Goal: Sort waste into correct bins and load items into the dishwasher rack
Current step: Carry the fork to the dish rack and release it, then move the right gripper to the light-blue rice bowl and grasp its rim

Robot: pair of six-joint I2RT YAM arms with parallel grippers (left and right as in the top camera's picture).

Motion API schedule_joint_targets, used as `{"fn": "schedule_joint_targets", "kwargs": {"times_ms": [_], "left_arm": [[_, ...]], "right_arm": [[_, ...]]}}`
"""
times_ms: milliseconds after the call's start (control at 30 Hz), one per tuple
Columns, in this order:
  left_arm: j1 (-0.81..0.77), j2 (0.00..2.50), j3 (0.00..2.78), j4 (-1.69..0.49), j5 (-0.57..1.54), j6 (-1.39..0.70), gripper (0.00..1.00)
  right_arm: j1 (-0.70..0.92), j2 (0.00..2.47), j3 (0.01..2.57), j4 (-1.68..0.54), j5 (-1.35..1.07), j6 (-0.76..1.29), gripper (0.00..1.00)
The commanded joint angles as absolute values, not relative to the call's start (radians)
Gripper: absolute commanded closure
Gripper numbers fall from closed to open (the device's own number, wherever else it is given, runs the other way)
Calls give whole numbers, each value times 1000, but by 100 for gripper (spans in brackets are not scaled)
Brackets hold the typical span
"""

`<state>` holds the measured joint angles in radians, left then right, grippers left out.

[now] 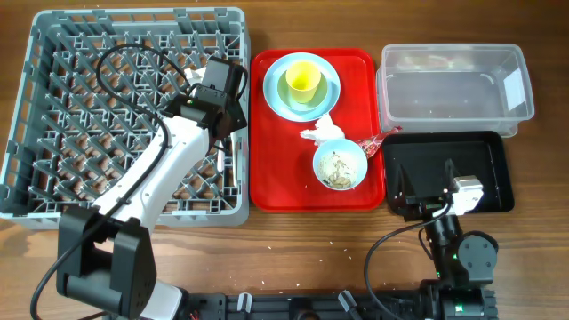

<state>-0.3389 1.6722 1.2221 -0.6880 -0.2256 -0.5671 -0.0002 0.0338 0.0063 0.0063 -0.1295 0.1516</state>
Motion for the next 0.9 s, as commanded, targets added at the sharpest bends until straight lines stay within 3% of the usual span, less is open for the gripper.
{"fn": "schedule_joint_targets", "kwargs": {"times_ms": [0,33,67,233,400,467,533,567,867], "left_arm": [[-331,1687,1215,-678,-229,-585,88],[-331,1687,1215,-677,-229,-585,77],[-331,1687,1215,-672,-229,-585,74],[-331,1640,1244,-670,-244,-584,73],[-329,1378,1246,-786,-197,-585,72],[-329,1251,1246,-896,-146,-585,48],[-329,1171,1246,-982,-146,-585,10],[-329,1145,1246,-1011,-146,-585,0],[-329,1102,1246,-1060,-146,-585,0]], "right_arm": [[6,31,5,9,-130,138,0],[6,31,5,9,-130,138,0],[6,31,5,9,-130,138,1],[6,31,5,9,-130,138,0],[6,31,5,9,-130,138,0],[6,31,5,9,-130,138,0],[6,31,5,9,-130,138,0],[6,31,5,9,-130,138,0],[6,31,5,9,-130,138,0]]}}
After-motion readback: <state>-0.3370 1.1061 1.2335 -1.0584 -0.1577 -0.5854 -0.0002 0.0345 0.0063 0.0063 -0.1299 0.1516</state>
